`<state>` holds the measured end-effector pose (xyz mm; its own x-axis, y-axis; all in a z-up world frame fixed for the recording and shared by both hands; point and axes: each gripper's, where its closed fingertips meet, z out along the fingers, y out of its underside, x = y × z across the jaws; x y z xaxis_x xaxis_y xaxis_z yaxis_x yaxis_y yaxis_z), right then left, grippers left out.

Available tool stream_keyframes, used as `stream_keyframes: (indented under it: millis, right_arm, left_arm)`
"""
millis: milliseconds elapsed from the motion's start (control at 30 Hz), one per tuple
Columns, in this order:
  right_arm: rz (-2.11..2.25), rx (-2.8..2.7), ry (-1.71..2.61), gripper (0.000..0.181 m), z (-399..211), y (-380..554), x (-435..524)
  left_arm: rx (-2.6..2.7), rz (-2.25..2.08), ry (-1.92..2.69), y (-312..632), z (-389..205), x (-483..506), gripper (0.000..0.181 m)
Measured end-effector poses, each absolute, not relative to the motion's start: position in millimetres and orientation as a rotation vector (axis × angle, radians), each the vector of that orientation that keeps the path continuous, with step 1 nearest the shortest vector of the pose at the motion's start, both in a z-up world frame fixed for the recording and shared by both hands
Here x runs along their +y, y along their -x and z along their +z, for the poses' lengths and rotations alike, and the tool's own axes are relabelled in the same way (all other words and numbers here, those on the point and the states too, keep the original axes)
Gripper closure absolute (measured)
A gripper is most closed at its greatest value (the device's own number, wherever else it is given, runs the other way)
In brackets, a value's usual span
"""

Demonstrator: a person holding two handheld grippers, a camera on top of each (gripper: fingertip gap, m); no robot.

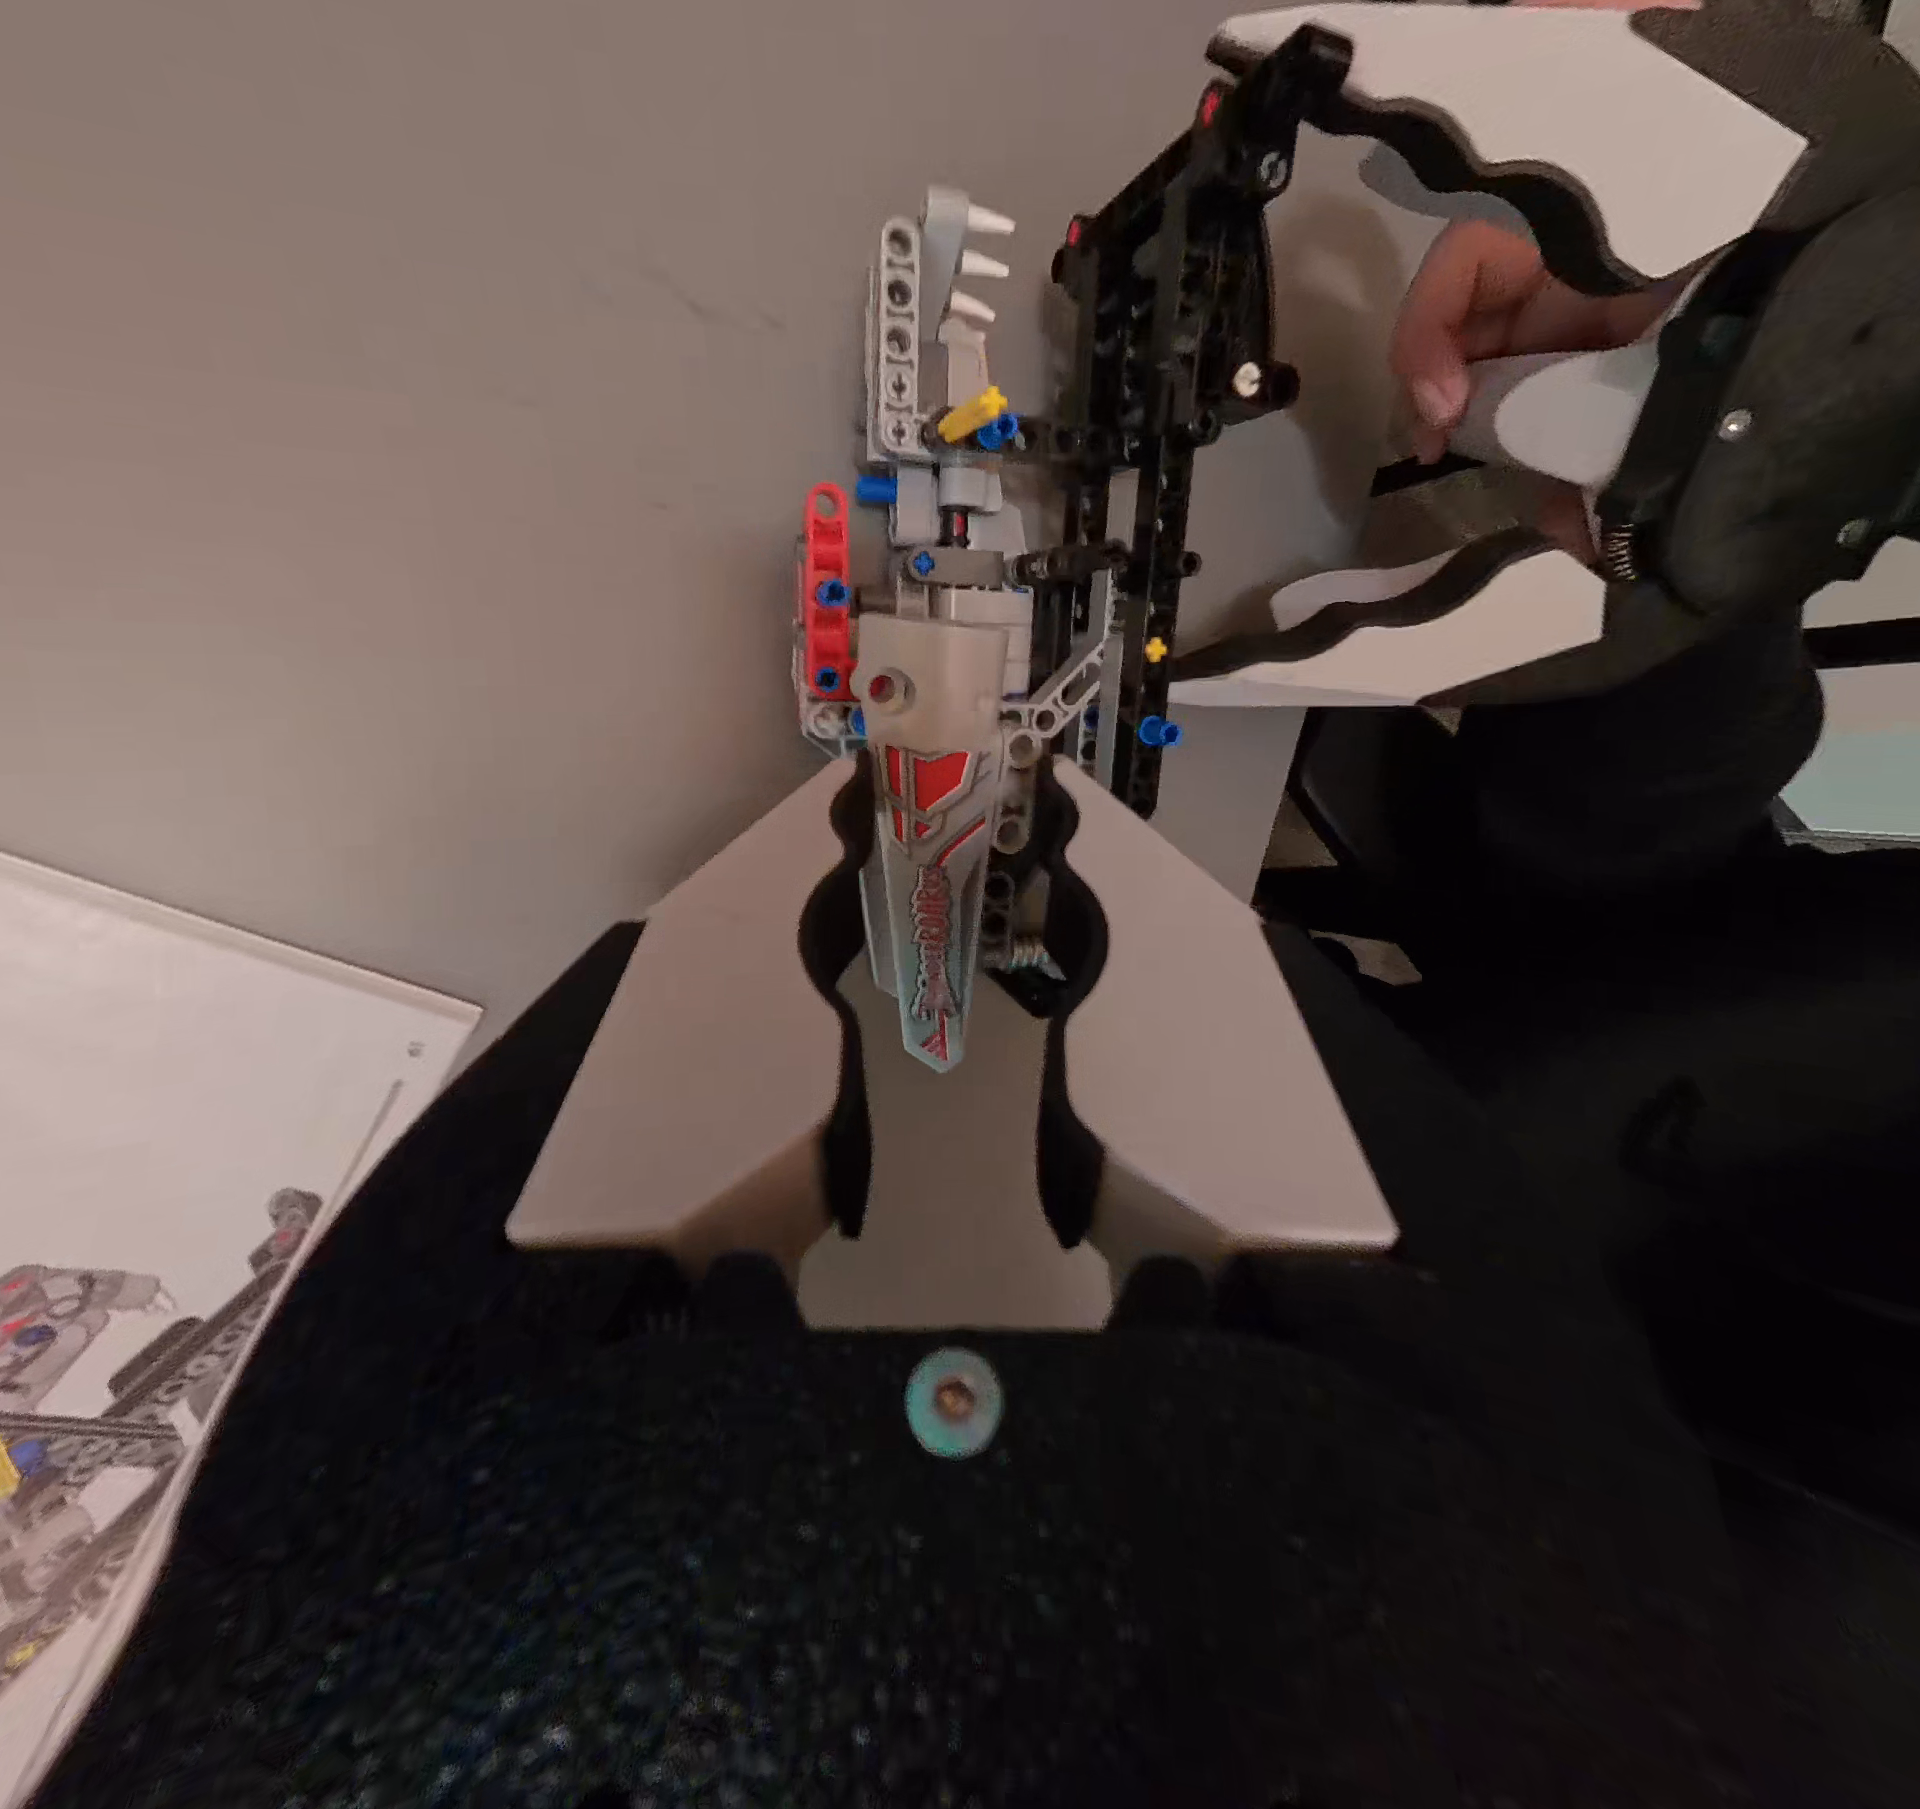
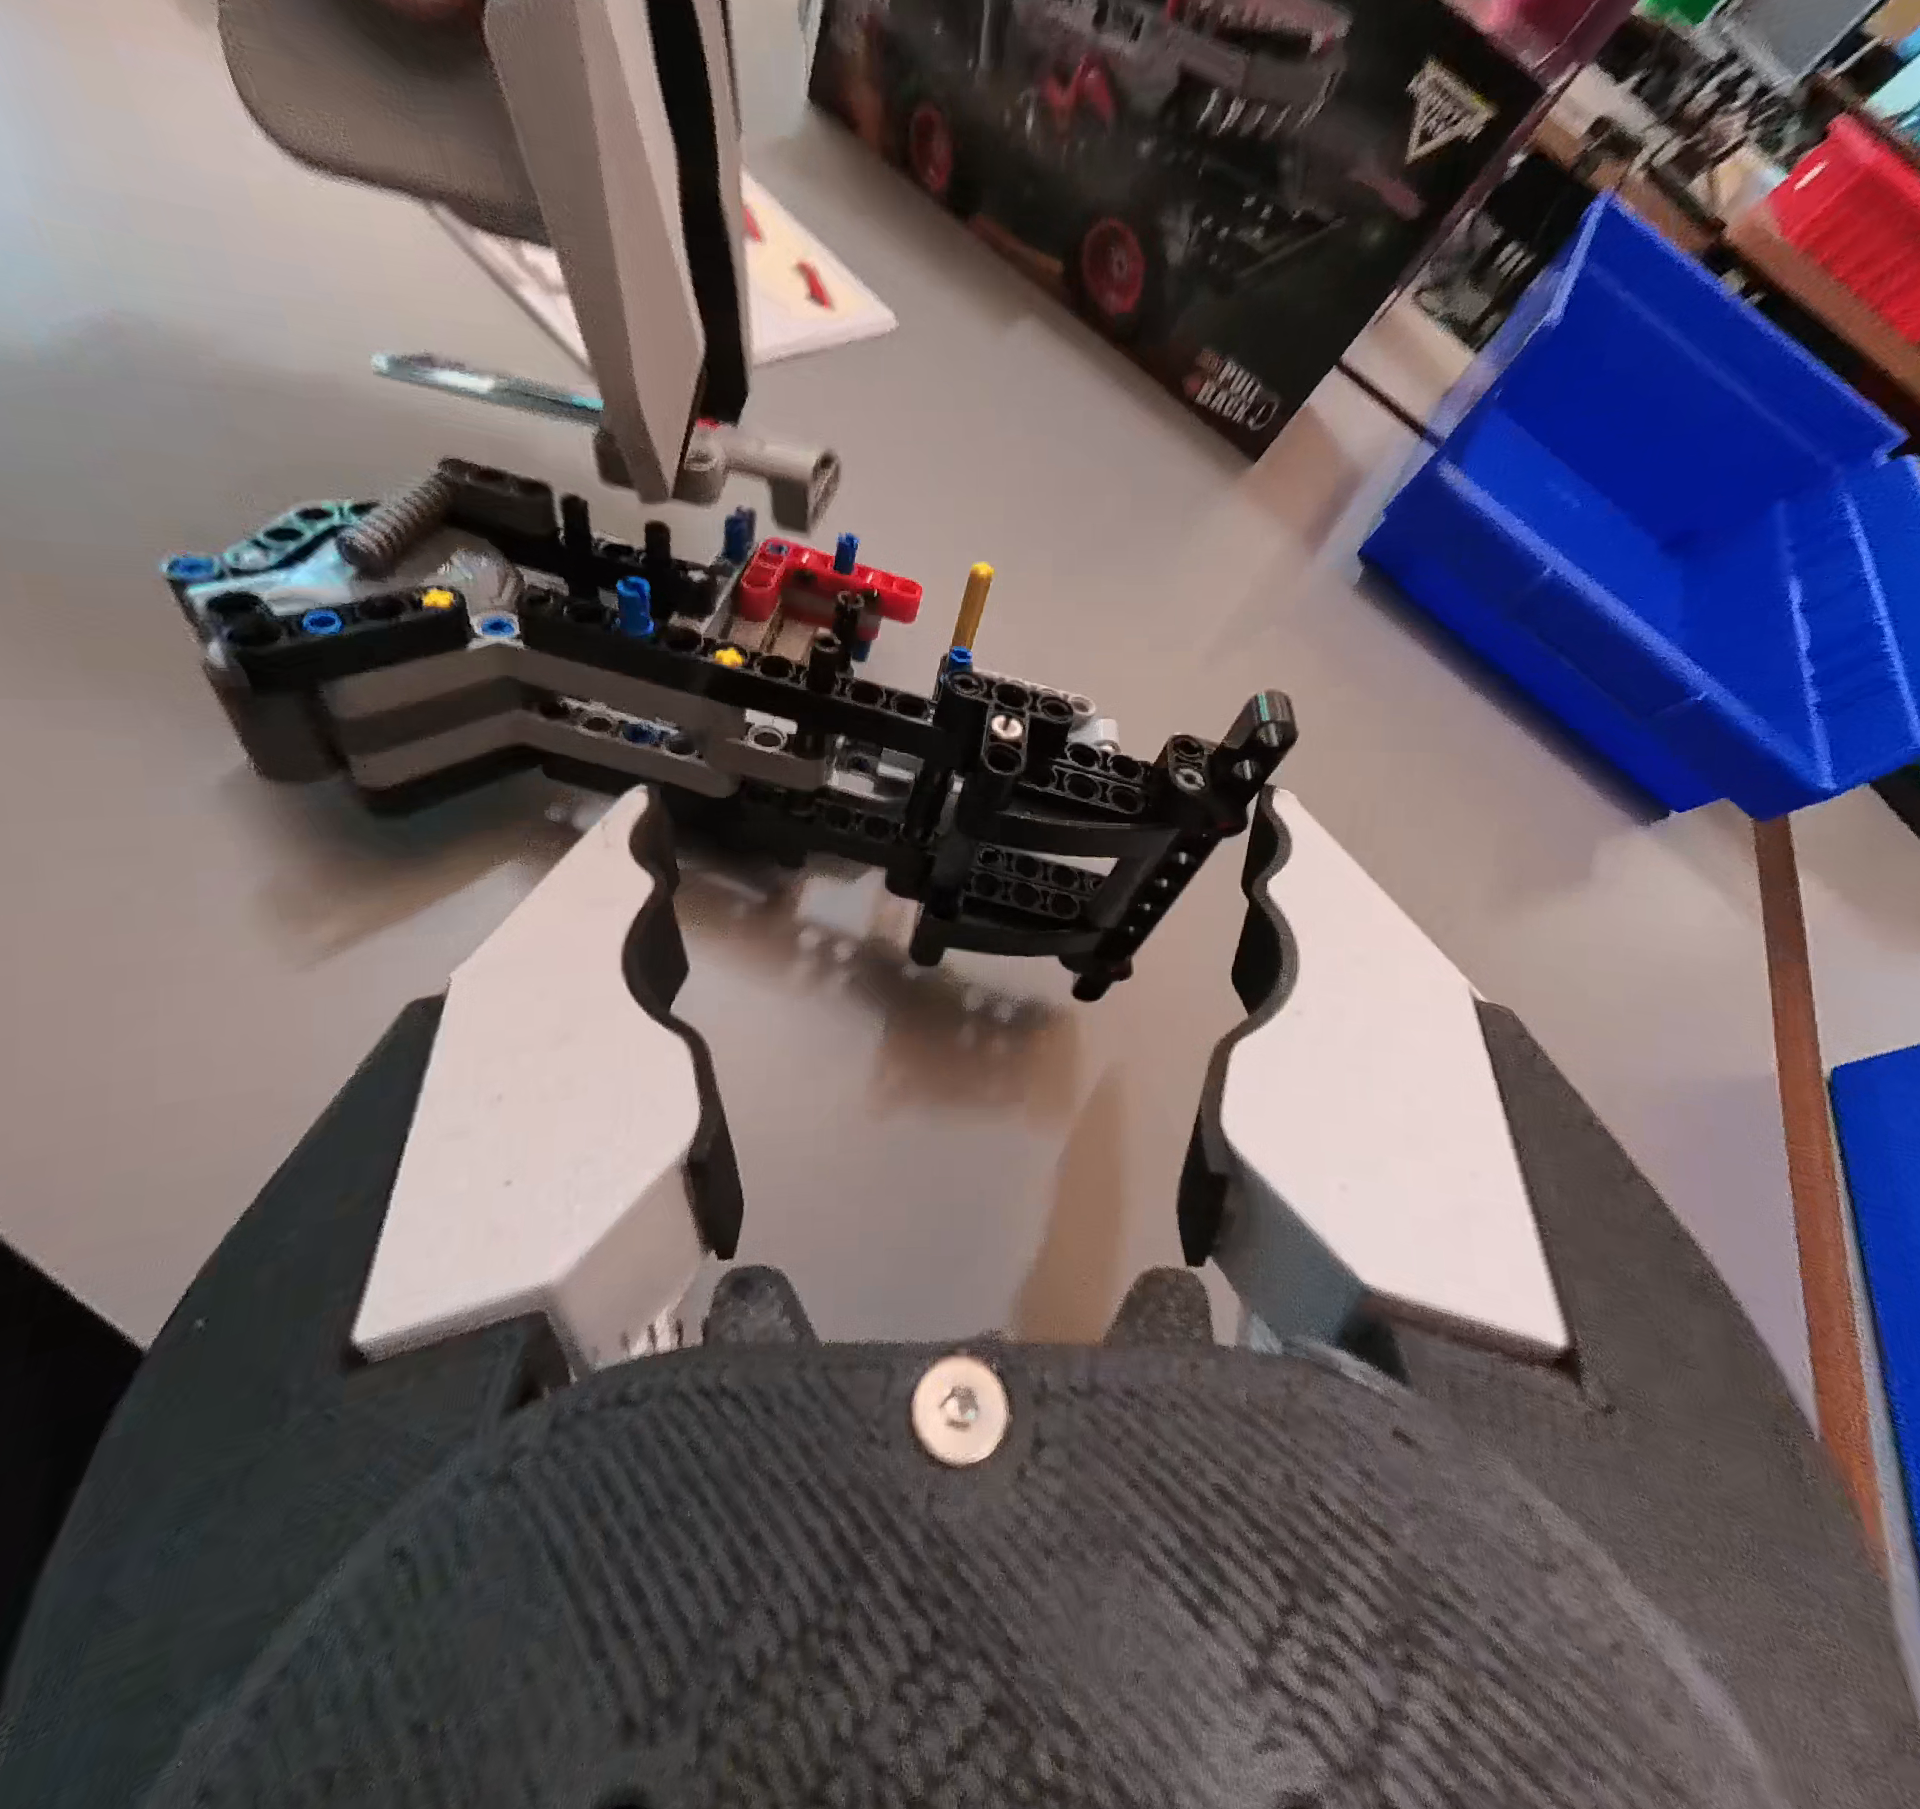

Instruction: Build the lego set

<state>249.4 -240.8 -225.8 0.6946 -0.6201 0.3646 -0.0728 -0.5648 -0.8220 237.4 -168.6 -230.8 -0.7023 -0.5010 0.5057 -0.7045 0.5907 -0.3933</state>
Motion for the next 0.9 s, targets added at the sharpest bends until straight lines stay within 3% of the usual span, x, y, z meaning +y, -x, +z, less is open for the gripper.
stream_keyframes:
  millis: [33,133,367,467,567,667,733,833,900]
  right_arm:
    - [-0.852,0.526,2.032,0.071,-224.8,-248.5,-238.5]
    - [-0.953,0.472,1.99,0.059,-229.6,-246.9,-232.2]
    - [-0.96,0.518,2.026,0.06,-232.7,-250.4,-244.3]
    - [-0.974,0.444,2.075,0.067,-228.0,-241.1,-249.5]
    - [-1.047,0.187,1.937,0.093,-208.7,-226.6,-221.4]
    - [-1.143,0.048,2.069,0.087,-230.7,-228.7,-205.5]
    - [-1.156,-0.035,2.089,0.1,-239.0,-226.4,-191.7]
    - [-1.198,-0.083,2.069,0.098,-238.8,-227.8,-179.6]
    - [-1.251,-0.098,2.062,0.109,-239.5,-230.9,-176.2]
  left_arm:
    - [-2.484,0.821,-0.983,-235.3,-232.1,-168.4,0.153]
    - [-2.507,0.796,-1.025,-232.5,-236.6,-165.7,0.153]
    - [-2.553,0.836,-1.112,-233.4,-231.4,-164.5,0.153]
    - [-2.54,0.818,-1.142,-229.3,-231.6,-164.8,0.153]
    - [-2.516,0.813,-1.195,-227.5,-233.0,-162.7,0.153]
    - [-2.473,0.839,-1.242,-226.5,-230.5,-162.2,0.153]
    - [-2.465,0.82,-1.258,-226.0,-233.6,-160.1,0.153]
    - [-2.453,0.801,-1.272,-228.9,-237.5,-156.2,0.153]
    - [-2.451,0.814,-1.271,-233.0,-235.7,-153.7,0.152]
